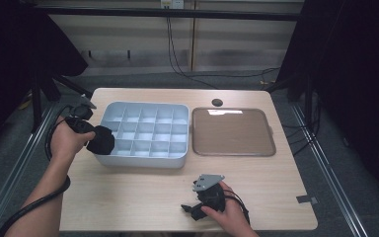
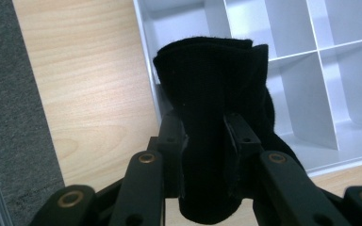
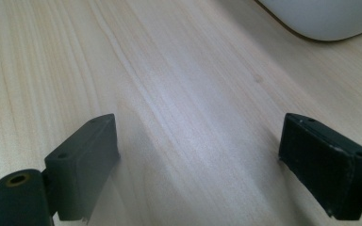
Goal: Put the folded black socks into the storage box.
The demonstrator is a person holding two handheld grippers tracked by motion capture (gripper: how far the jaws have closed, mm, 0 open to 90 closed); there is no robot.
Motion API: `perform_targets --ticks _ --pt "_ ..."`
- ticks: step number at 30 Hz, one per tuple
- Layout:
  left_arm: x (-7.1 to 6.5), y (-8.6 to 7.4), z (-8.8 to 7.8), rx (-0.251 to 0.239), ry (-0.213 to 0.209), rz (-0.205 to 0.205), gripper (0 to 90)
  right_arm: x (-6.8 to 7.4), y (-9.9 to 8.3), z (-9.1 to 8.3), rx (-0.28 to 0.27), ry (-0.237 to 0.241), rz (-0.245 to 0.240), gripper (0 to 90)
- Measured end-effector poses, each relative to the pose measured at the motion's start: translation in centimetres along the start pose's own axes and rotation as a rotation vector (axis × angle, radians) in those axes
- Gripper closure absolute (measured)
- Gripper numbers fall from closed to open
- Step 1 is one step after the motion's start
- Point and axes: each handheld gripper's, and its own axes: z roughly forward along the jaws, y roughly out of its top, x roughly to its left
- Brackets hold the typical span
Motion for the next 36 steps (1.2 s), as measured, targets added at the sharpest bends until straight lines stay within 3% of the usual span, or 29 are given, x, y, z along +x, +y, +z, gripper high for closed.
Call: perform_targets --ticks 8,17,24,36 --pt "0.3 -0.3 0.5 -0.002 -0.023 -0.006 71.5 0.0 0.0 0.0 0.000 0.000 0.000 11.7" --pt "-0.3 -0.2 1.8 0.033 0.006 0.028 71.5 0.0 0.0 0.0 0.000 0.000 0.000 11.7" --pt "-0.6 -0.4 3.0 0.042 0.012 0.017 71.3 0.0 0.0 0.0 0.002 0.001 0.003 11.7" --pt "-0.3 -0.4 1.4 -0.017 -0.020 0.012 58.8 0.0 0.0 0.0 0.002 0.001 0.003 11.7"
